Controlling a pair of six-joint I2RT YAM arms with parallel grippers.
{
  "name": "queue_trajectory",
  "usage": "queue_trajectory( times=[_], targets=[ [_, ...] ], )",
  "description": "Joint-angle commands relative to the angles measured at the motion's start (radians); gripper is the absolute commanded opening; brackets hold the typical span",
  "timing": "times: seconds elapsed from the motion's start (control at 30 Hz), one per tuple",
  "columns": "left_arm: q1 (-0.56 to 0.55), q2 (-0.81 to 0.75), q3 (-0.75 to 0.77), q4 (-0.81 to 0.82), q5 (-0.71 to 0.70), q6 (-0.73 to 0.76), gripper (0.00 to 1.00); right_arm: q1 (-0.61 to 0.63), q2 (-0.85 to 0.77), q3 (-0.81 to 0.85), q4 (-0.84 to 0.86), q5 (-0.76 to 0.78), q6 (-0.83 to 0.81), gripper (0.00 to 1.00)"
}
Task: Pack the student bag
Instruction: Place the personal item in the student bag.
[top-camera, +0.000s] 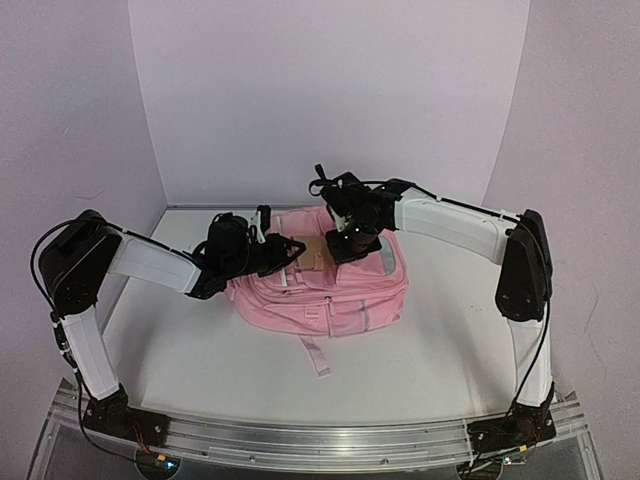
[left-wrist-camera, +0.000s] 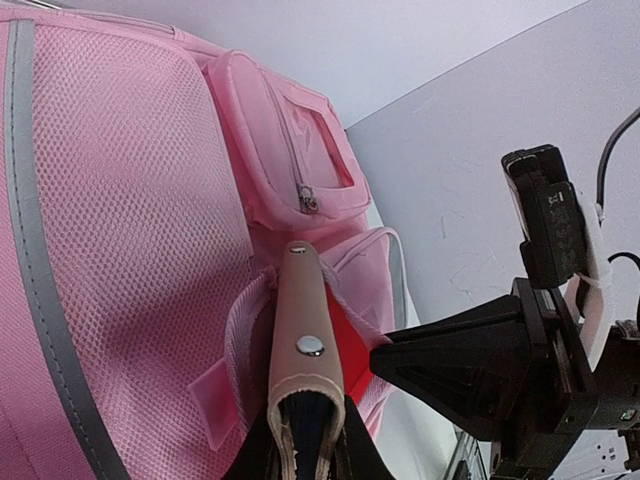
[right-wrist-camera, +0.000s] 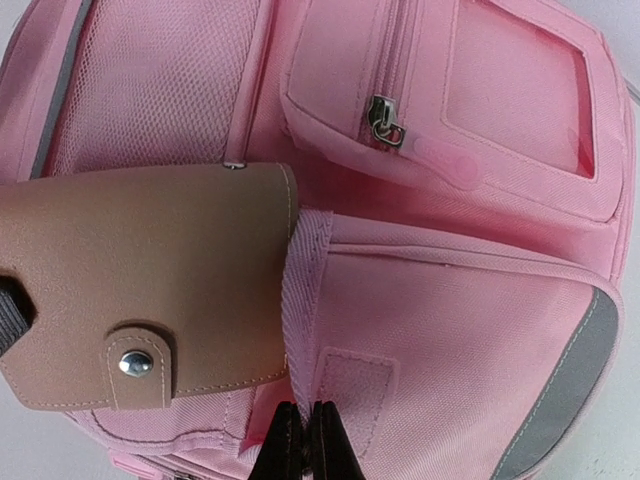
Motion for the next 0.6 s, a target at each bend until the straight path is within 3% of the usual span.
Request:
queue_trajectory(
  times=[0.0, 0.3, 0.57],
  targets=[
    [-0.047, 0.009, -0.015, 0.014, 0.098, -0.003, 0.0, 0.019, -0.048, 0.036, 0.021, -0.062, 0.01, 0.0],
    [-0.082, -0.017, -0.061, 0.005, 0.091, -0.042, 0.0, 0.007, -0.044, 0.048, 0.021, -0.06, 0.02, 0.0],
    [-0.079, 0.041, 0.016, -0.03, 0.025, -0.055, 0.0, 0.007, -0.054, 0.031, 0.021, -0.142, 0.01, 0.0]
  ],
)
